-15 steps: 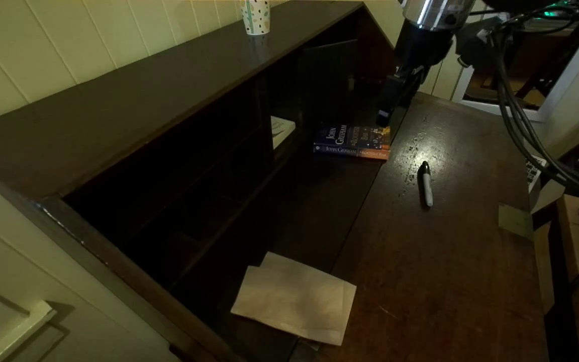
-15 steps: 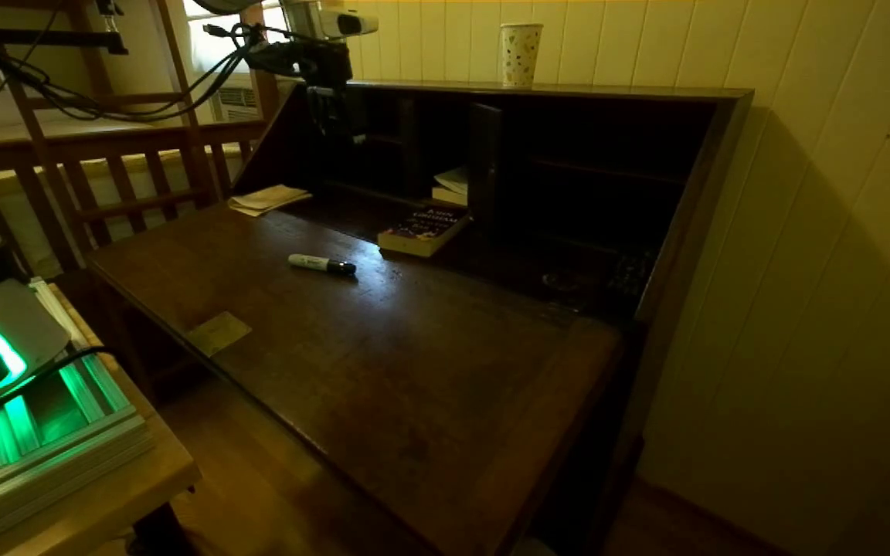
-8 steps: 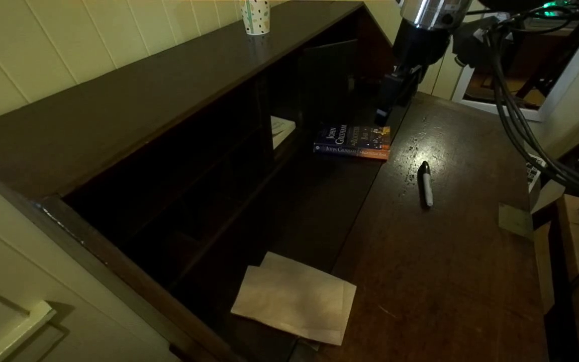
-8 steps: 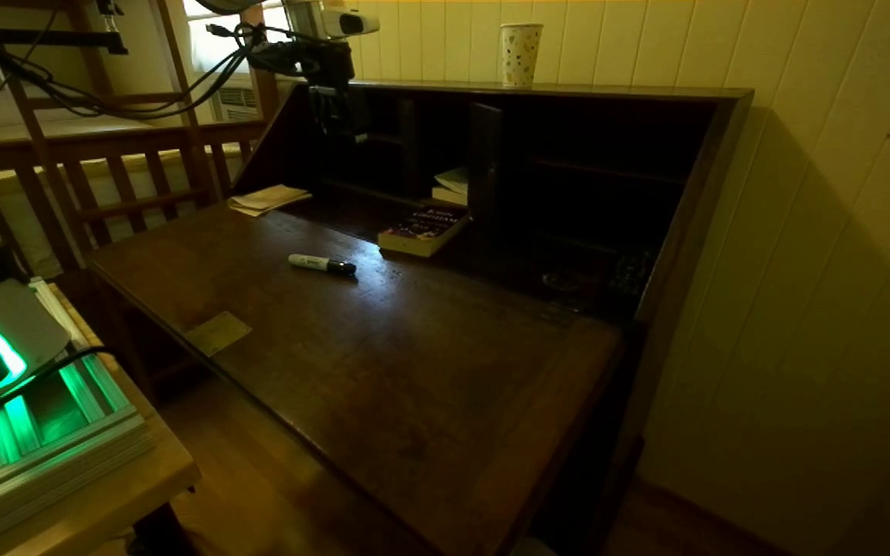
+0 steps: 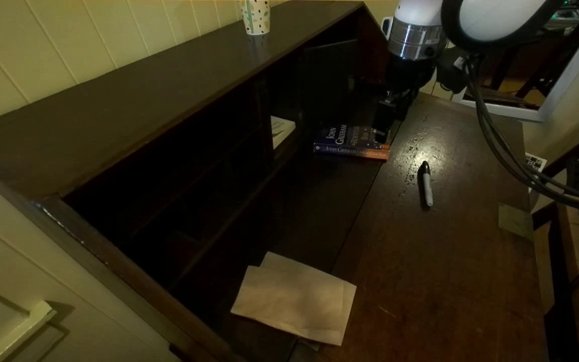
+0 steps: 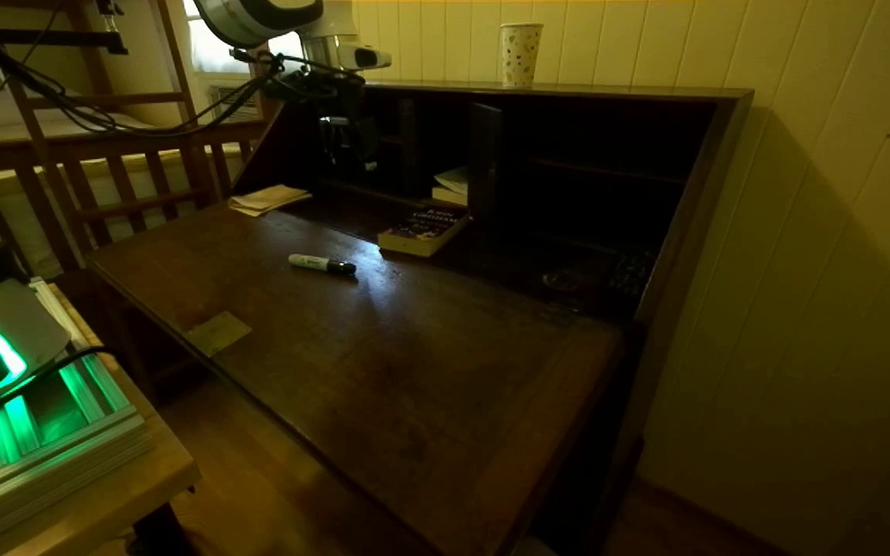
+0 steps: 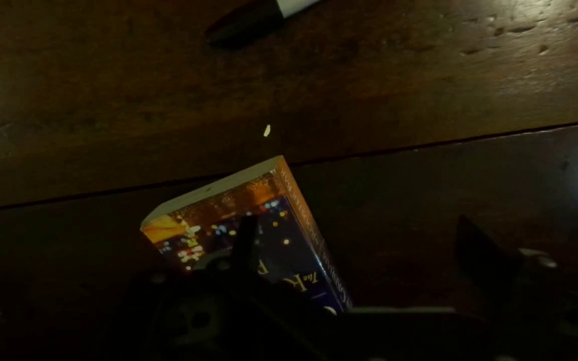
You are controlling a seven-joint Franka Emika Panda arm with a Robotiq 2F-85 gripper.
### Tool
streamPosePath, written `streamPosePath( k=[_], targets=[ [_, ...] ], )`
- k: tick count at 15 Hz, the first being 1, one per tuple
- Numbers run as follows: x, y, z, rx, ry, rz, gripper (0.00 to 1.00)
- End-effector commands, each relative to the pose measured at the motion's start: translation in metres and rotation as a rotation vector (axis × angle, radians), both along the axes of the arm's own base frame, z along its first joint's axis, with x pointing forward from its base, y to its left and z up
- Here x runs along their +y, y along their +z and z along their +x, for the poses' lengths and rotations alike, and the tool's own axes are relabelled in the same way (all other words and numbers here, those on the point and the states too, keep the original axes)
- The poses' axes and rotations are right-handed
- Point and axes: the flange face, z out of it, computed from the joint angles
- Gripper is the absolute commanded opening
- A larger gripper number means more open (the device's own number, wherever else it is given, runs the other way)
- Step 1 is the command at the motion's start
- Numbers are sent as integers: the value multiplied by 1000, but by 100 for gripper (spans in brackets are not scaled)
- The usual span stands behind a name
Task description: Move the two books
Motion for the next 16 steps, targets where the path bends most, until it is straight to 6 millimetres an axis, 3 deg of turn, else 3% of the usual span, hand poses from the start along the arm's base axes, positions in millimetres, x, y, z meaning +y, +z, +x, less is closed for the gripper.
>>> streamPosePath(
  k=[1, 6, 7, 8, 9, 11, 16],
  targets=[
    [-23, -22, 23, -12, 29, -24, 100],
    [-48, -46, 40, -45, -2, -25, 100],
    [-52, -51, 43, -46, -11, -20, 95],
    [-54, -56, 45, -49, -18, -20, 78],
    [-57, -61, 48, -52, -28, -20, 70],
    [-61, -69, 54, -56, -42, -14, 64],
    [-62, -83, 65, -62, -61, 1, 26]
  ],
)
